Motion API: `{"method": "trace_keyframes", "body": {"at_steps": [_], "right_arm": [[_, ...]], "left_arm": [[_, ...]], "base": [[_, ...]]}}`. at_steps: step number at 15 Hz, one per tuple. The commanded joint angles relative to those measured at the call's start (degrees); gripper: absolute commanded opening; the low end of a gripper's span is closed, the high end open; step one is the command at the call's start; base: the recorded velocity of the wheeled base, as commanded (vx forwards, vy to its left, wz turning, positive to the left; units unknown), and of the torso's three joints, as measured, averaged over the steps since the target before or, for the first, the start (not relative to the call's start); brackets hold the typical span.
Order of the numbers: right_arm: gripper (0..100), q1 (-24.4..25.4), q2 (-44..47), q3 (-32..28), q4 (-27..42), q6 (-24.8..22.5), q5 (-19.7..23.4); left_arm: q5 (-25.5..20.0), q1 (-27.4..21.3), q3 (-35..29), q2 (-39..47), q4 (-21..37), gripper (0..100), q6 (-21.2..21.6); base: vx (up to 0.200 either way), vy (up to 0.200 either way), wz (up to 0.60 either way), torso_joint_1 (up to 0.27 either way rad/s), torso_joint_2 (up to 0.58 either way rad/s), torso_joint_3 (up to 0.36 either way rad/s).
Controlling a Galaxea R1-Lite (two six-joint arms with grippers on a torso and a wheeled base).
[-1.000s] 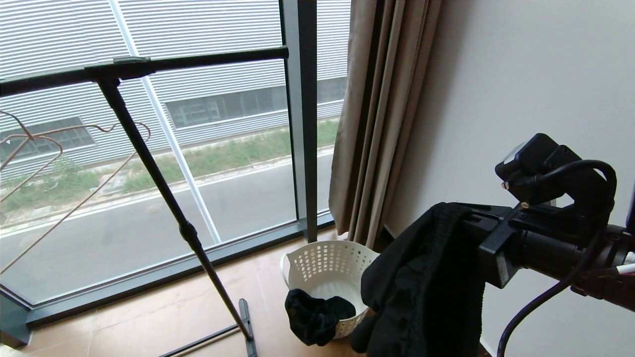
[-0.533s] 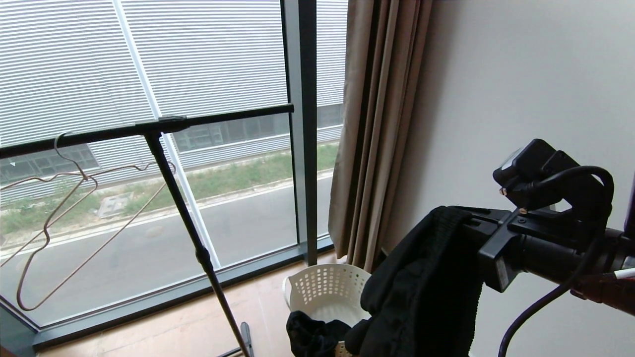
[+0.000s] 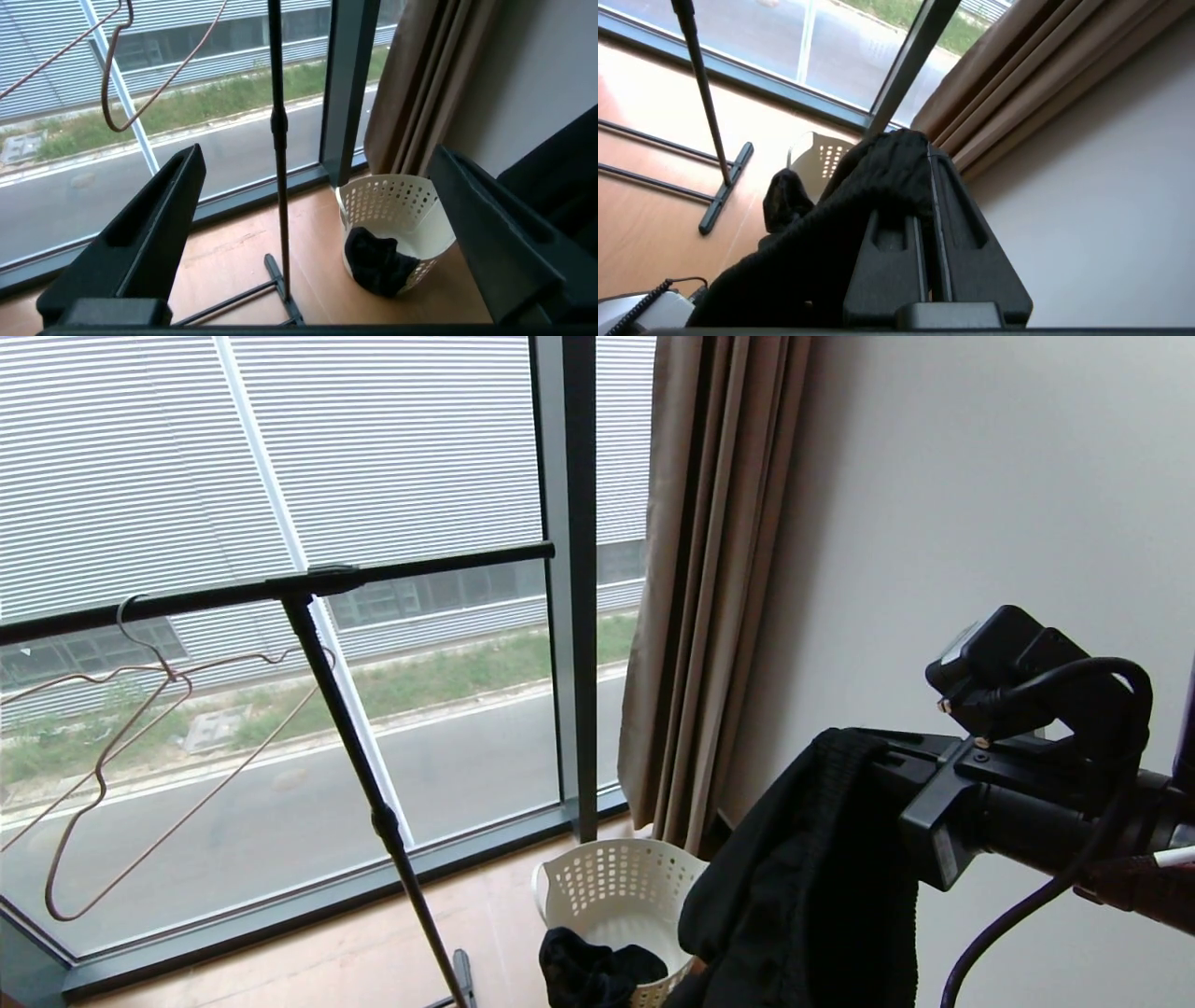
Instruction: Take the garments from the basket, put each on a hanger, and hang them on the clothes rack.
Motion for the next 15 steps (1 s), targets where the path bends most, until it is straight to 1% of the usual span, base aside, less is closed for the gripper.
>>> {"method": "trace_keyframes", "body": {"at_steps": [1,8,10,11,13,15], "right_arm": [[0,0.01,0.51,0.0,-0.06,-0.01,0.05],[0,0.01,0.16,0.09,-0.06,-0.01,0.05],[0,0.01,0.16,0.09,-0.06,-0.01,0.05],[0,0.01,0.16,0.09,-0.06,-0.01,0.05],[0,0.01,0.16,0.53,-0.06,-0.01,0.05],[0,0.01,0.07,0.71,-0.06,-0.01,0.05]], "left_arm": [[-0.02,0.04,0.0,0.0,-0.02,100,-0.03],[-0.1,0.04,0.0,0.0,-0.02,100,-0.03],[-0.1,0.04,0.0,0.0,-0.02,100,-0.03],[-0.1,0.04,0.0,0.0,-0.02,100,-0.03],[-0.1,0.04,0.0,0.0,-0.02,100,-0.03],[-0.1,0.04,0.0,0.0,-0.02,100,-0.03]], "base": [[0.0,0.0,0.6,0.002,0.01,-0.002],[0.0,0.0,0.6,0.002,0.0,0.002],[0.0,0.0,0.0,0.0,0.0,0.0],[-0.2,0.0,0.0,0.007,0.0,-0.007],[-0.2,0.2,0.0,0.007,0.0,0.0],[0.0,0.2,0.0,0.003,0.01,0.002]]}}
